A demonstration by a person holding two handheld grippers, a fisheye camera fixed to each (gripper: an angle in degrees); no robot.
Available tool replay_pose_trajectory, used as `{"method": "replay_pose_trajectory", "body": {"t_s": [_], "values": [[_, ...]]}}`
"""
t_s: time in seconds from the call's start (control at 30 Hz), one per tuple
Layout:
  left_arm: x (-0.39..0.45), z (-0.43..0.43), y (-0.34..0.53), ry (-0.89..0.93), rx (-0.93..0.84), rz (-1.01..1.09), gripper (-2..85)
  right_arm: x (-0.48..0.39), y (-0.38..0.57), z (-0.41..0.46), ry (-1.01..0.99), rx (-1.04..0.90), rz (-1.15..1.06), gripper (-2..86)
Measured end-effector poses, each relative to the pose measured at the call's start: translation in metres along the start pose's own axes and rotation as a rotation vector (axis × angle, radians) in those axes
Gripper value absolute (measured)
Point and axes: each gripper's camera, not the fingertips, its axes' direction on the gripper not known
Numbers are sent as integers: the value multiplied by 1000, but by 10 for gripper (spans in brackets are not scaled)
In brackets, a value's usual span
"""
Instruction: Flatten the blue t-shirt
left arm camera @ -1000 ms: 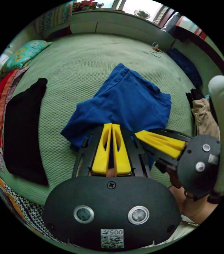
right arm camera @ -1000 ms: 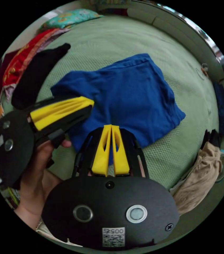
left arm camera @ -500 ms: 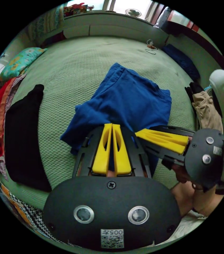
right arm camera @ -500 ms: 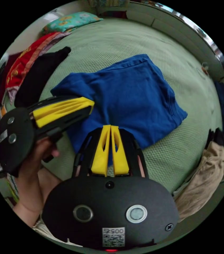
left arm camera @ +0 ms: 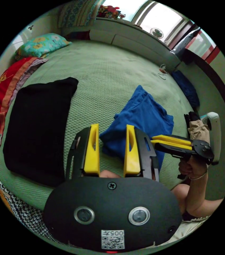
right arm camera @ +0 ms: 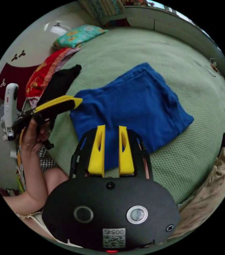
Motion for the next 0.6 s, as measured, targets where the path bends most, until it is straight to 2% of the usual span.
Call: {"method": "replay_pose_trajectory", "body": {"t_s": [0.17,0.3,0.43,0.6], "values": [[8,6,1,-10,-36,30,65,27,15,-11,18,44,41,71],[16,-10,8,104,106,58,24,46,25,-17,-7,60,69,63],[42,-11,15,239,77,231,14,68,38,-33,-2,134,111,72],[92,2,31,179,-22,463,12,102,53,-49,-65,206,185,95]]}}
